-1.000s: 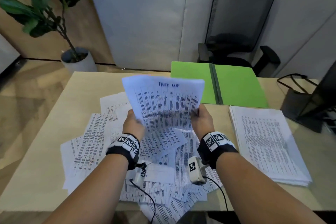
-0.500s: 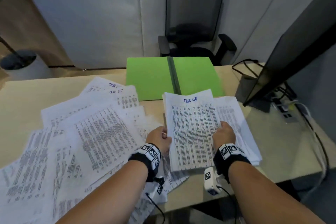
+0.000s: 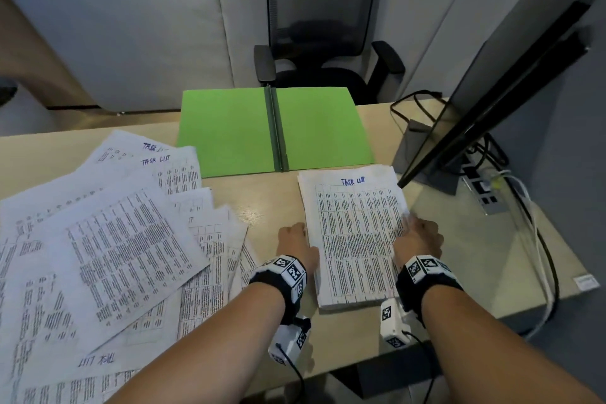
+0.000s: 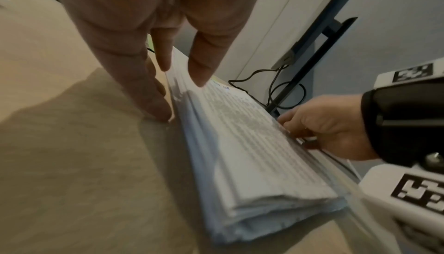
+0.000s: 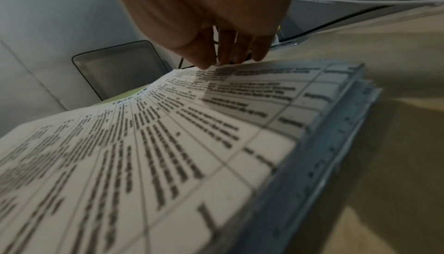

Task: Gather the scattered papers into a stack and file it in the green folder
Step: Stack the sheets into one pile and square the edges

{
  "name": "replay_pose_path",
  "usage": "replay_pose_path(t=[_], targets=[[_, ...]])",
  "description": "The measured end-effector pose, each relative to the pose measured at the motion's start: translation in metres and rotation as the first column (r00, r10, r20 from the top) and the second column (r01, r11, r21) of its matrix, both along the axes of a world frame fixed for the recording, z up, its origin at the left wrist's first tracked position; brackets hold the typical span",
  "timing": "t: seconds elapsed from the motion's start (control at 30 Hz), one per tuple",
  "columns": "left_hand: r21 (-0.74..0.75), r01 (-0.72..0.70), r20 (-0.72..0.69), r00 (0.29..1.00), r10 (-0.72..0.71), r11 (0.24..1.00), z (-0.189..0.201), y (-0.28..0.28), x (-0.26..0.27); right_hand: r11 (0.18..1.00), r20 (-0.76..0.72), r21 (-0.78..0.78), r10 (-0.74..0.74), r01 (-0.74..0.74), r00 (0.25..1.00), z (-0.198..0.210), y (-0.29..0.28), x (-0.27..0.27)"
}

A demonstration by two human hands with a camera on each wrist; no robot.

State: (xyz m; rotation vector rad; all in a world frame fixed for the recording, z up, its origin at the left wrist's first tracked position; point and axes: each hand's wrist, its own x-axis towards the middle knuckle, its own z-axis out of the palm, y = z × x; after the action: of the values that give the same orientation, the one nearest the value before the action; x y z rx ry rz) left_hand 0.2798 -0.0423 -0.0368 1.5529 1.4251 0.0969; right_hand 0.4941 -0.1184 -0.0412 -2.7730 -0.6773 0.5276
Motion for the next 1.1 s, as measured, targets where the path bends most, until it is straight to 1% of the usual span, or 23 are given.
replay_pose_path(t=[0.1,0.2,0.37,0.43,0.5,0.57,0.63,0.77,0.87,0.97,1.1], targets=[[-0.029,0.013,0.014,1.000,-0.013,1.000,-0.003,0.002,0.009,0.996,-0.078,-0.070,0.043,-0.048,0.996,-0.002,0.005,0.003],[-0.060,0.022,0.015,1.000,-0.021,0.998,0.002,0.005,0.012,0.987,-0.083,-0.118,0.097,-0.106,0.992,-0.004,0.012,0.000],[-0.084,-0.005,-0.023,1.000,0.003,0.996,0.002,0.015,0.003,0.983,-0.119,-0.119,0.128,-0.142,0.985,-0.004,0.023,-0.016],[-0.077,-0.004,-0.004,1.000,0.004,0.997,0.001,0.017,-0.003,0.981,-0.125,-0.124,0.131,-0.146,0.983,-0.002,0.024,-0.022],[-0.056,0.005,0.024,1.000,-0.003,0.998,0.002,0.016,-0.008,0.982,-0.091,-0.105,0.146,-0.155,0.985,0.000,0.022,-0.027],[-0.029,0.006,0.049,0.999,-0.005,1.000,0.004,0.016,-0.014,0.979,-0.012,-0.066,0.192,-0.192,0.981,0.001,0.020,-0.033],[-0.006,0.000,0.054,0.999,0.001,1.000,0.008,0.015,-0.023,0.971,0.026,-0.031,0.237,-0.236,0.971,0.002,0.020,-0.045],[0.063,-0.010,0.006,1.000,0.010,0.998,0.016,0.018,-0.056,0.956,0.040,0.038,0.290,-0.291,0.956,0.008,0.028,-0.082],[0.103,-0.021,-0.052,0.998,0.027,0.994,0.022,0.023,-0.092,0.933,-0.002,0.115,0.343,-0.341,0.939,0.007,0.035,-0.115],[0.116,-0.049,-0.112,0.992,0.062,0.992,0.024,0.028,-0.136,0.885,-0.037,0.196,0.437,-0.422,0.899,0.003,0.043,-0.150],[0.130,-0.119,-0.162,0.977,0.139,0.984,0.022,0.034,-0.200,0.823,-0.055,0.239,0.541,-0.515,0.839,-0.001,0.051,-0.205]])
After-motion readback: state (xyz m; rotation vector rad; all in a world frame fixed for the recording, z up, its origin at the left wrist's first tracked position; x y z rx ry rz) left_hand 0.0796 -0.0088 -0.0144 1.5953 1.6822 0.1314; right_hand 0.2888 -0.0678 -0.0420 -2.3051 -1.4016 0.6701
